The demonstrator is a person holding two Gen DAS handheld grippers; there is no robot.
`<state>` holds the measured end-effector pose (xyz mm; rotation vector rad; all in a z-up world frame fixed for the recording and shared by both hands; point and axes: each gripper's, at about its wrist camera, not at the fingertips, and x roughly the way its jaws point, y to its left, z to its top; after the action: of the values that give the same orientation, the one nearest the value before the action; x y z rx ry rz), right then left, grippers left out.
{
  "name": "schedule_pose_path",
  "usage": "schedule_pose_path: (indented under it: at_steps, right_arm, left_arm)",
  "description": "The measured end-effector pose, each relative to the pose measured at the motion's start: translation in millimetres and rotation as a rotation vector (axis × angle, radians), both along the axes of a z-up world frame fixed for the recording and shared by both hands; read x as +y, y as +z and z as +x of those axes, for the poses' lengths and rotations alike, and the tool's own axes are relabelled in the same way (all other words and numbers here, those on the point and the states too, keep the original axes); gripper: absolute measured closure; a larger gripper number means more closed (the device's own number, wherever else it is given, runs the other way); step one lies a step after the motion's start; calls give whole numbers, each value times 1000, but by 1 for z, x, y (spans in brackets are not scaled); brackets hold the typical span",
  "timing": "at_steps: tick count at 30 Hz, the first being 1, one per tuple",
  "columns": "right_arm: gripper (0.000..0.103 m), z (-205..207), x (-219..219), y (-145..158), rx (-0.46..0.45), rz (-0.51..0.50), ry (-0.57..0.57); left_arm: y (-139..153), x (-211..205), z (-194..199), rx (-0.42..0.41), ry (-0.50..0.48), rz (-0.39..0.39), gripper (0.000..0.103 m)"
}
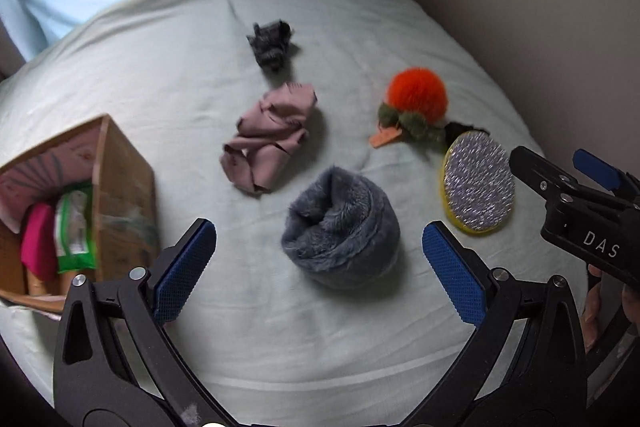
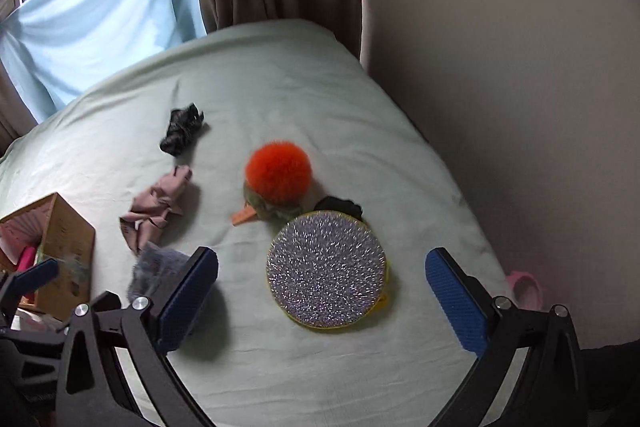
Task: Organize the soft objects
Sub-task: 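Grasp the grey fuzzy sock with the left tool while the right tool grasps the glitter pad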
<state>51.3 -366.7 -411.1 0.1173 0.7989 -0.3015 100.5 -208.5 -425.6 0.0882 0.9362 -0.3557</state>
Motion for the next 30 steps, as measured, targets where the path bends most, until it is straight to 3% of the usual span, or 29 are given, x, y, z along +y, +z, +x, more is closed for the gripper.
schedule_pose_path:
  at_steps: [10, 13, 20, 26, 30]
  right_arm:
    - [0, 42, -17, -75, 66, 11, -4]
    - [4, 46, -20, -88, 84, 23, -12]
    - [8, 50, -17, -98, 100, 1, -8]
    - [23, 51, -14, -103, 110, 12, -3]
    - [39, 48, -11, -103, 110, 26, -2]
  left_arm:
    - [-68, -30, 38, 64, -33, 8, 3]
    - [-80, -36, 44, 86, -50, 22, 20]
    - [-91, -42, 52, 106, -71, 29, 30]
    - [-90, -42, 52, 108, -78, 28, 38]
    - [-87, -41, 50, 102, -81, 28, 46]
